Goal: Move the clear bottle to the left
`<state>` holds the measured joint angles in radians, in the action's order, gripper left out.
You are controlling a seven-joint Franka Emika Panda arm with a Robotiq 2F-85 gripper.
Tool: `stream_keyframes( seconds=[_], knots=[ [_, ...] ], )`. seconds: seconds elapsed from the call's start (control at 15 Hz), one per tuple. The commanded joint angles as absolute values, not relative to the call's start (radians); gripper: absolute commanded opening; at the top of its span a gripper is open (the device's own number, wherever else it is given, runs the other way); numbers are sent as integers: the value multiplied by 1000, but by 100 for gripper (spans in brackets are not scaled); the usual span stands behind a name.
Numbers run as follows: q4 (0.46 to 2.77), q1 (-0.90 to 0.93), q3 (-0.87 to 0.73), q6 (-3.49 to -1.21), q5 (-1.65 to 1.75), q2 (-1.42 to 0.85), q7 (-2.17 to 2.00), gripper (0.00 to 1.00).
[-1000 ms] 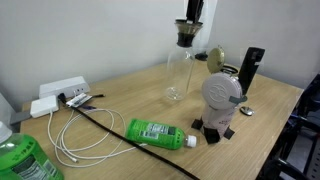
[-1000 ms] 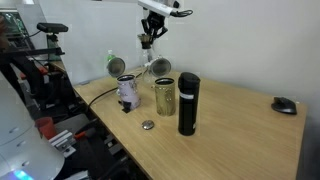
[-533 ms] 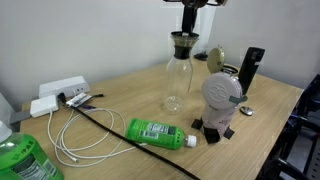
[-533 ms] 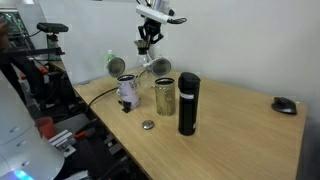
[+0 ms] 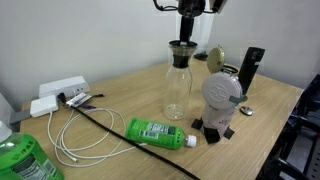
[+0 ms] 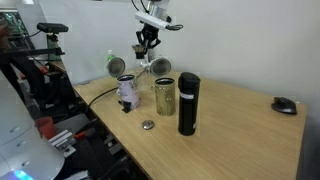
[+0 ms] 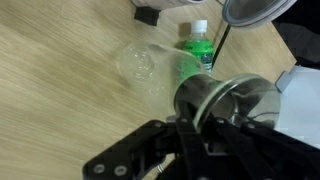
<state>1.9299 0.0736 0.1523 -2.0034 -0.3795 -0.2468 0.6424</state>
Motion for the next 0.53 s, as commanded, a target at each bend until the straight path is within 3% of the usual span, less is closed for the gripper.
stream_keyframes(
  seconds=[0.0, 0.13, 0.2, 0.27, 0.33, 0.47],
  knots=[
    [1911, 63, 166, -1982, -376, -255, 672, 4],
    [1912, 64, 168, -1978, -374, -256, 674, 4],
    [1913, 64, 168, -1975, -373, -255, 675, 9],
    [1913, 64, 169, -1972, -371, -255, 676, 39],
    [1914, 64, 170, -1967, -371, -255, 676, 40],
    [1913, 65, 170, -1964, -370, -254, 676, 52]
  ],
)
